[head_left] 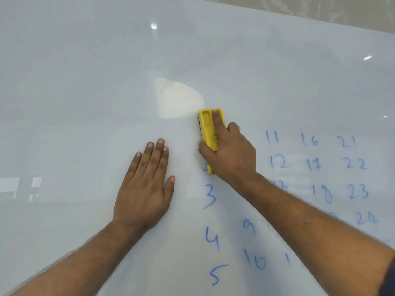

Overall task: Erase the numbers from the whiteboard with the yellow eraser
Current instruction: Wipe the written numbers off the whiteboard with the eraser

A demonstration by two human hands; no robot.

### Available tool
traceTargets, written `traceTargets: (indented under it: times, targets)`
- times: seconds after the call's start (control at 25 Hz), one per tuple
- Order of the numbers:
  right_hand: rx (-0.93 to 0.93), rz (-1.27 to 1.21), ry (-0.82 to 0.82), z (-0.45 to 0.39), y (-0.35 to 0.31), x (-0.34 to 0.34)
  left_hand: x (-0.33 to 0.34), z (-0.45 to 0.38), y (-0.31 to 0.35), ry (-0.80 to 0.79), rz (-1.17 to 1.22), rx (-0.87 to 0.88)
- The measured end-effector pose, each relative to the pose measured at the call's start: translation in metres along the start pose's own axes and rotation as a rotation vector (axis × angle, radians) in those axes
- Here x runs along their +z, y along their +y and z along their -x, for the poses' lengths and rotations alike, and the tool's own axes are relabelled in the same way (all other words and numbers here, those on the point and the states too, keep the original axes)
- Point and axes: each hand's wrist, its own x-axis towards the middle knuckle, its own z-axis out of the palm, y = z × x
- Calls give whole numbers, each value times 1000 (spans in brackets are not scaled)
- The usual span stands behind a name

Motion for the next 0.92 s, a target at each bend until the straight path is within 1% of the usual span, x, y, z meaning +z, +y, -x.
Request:
traceTargets:
  times: [0.08, 0.2, 0.4, 0.52, 0.64, 0.72, 0.8, 0.92]
  targets:
    - [-17, 17, 31, 9, -8, 6, 1, 1, -1, 0, -3, 2]
    - [-110, 43, 43, 44, -10, 11, 2, 2, -2, 6, -6, 6]
    - [-171, 123, -54, 93, 8, 5, 2, 3, -1, 8, -6, 2]
    - [-133, 120, -57, 85, 18, -1, 2, 6, -2, -5, 1, -12]
    - [10, 60, 7, 53, 13, -3, 3, 10, -2, -22, 17, -13]
    - [68, 39, 47, 39, 4, 2, 4, 14, -2, -21, 23, -20]
    - [38, 40, 55, 47, -6, 9, 5, 17, 0, -13, 28, -25]
    - [-83, 70, 30, 89, -14, 16, 6, 23, -1, 2, 32, -31]
